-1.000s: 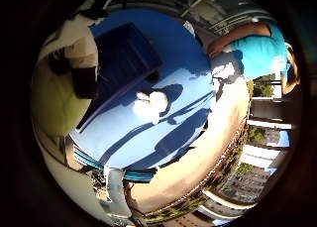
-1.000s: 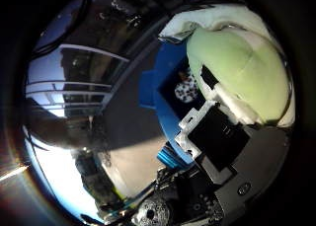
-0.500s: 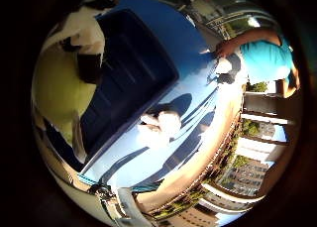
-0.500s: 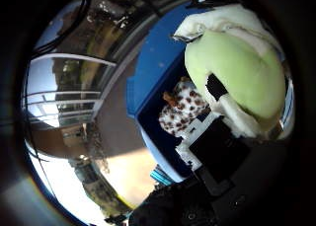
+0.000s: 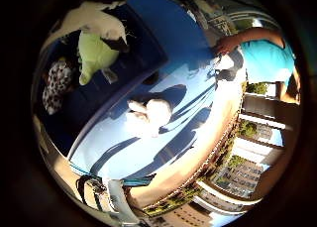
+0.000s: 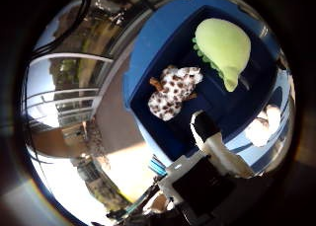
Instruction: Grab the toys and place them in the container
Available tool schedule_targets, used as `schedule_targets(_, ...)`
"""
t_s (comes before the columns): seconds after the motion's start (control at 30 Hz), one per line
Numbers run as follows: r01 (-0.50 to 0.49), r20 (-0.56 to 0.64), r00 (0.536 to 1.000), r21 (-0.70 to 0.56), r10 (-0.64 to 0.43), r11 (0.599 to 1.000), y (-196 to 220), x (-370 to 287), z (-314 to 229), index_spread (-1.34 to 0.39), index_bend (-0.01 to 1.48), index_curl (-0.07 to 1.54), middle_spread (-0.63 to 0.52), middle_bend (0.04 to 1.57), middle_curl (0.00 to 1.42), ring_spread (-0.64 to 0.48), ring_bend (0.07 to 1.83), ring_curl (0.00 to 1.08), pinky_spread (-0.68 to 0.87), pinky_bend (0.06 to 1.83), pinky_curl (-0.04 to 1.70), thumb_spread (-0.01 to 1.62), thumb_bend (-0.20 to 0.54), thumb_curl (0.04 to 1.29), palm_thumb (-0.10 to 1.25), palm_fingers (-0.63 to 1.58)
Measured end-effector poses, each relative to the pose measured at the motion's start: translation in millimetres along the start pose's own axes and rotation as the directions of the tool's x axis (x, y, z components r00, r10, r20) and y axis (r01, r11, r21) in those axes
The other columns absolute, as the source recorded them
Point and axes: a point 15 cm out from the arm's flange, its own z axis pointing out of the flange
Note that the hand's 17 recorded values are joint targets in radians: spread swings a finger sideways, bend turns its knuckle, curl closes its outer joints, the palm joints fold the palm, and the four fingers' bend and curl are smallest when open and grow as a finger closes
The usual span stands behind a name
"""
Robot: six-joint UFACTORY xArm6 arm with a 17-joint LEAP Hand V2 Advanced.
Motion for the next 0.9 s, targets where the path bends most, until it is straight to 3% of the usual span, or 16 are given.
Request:
schedule_targets(0.5,-0.210,-0.172,0.963,0.014,0.210,0.978,76,171,-49,-0.10,0.16,0.18,0.15,0.20,0.37,0.30,0.56,0.31,0.51,0.86,0.32,1.02,-0.034,0.36,0.63,0.09)
schedule_targets(0.9,-0.234,-0.150,0.965,-0.127,0.214,0.964,108,231,7,-0.08,0.15,0.21,0.14,0.20,0.37,0.28,0.50,0.30,0.48,0.80,0.27,1.04,-0.031,0.34,0.63,0.05)
